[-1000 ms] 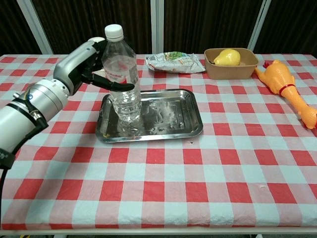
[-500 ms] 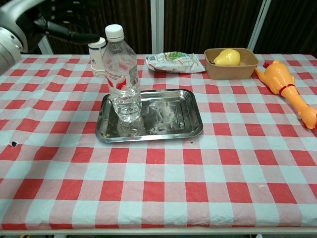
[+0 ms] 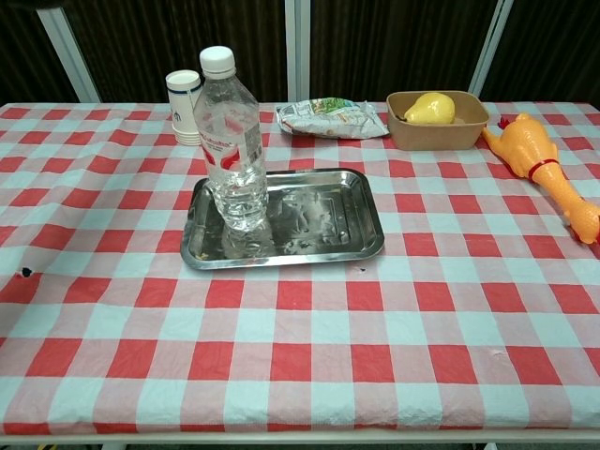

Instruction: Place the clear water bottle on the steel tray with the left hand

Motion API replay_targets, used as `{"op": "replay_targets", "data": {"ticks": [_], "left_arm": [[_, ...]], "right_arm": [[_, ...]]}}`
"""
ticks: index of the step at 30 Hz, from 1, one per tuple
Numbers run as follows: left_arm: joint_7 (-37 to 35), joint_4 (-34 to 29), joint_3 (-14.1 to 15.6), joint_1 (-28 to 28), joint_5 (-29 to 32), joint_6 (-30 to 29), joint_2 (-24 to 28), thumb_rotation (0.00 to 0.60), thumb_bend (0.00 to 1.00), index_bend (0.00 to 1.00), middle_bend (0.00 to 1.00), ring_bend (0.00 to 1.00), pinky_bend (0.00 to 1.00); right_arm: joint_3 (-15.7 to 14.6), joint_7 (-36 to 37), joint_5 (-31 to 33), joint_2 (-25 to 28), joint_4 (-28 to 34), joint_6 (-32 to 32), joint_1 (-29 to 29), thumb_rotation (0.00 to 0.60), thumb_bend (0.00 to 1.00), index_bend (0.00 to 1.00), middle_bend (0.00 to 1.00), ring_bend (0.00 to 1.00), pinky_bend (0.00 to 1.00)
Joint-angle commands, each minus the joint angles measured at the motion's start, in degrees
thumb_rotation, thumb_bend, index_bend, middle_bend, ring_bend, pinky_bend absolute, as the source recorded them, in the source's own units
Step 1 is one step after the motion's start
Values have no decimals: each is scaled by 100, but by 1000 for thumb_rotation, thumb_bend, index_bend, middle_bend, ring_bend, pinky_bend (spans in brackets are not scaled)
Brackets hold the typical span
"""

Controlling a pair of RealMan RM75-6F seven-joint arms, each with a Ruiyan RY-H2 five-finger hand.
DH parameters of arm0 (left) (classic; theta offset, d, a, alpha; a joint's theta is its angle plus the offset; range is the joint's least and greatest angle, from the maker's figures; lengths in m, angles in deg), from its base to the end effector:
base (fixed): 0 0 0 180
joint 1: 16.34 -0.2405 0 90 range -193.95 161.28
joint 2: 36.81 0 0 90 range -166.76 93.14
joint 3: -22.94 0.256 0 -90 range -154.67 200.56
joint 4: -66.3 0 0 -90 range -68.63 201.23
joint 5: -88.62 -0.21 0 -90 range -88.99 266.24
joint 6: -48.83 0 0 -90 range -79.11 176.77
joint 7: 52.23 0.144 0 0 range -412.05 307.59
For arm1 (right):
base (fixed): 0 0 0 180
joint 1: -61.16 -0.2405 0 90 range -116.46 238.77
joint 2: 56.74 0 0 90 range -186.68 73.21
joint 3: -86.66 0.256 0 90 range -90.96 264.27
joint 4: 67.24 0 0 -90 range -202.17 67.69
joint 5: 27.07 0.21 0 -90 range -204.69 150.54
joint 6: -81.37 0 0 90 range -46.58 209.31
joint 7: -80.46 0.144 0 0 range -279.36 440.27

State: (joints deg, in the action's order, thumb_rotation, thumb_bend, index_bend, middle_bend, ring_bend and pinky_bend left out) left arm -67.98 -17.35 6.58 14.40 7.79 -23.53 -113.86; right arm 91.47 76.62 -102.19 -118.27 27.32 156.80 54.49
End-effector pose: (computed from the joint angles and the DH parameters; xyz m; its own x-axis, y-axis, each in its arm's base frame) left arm -0.1925 0.3476 0.1128 -0.0049 -0.0341 0.9994 0.9381 -0.3463 -0.0072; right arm -0.3314 -0.1948 0.1626 0.4184 -0.1304 0.8989 -0.8906 0.1355 0.4342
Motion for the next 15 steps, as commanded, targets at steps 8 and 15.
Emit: {"op": "replay_targets", "data": {"ticks": [8,15], "left_arm": [[1772,2287,1678,-1209,-1064,-737,81,600,187,267,279,182,206],[1565,2428,1604,-1438,-852,-902,53,600,184,266,274,182,204]], "right_arm": [[-29,-98,75,-52,-21,-110,-35,600,105,17,42,0,0],[-10,-205,119,-99,-30,-129,-71,600,106,18,42,0,0]]}}
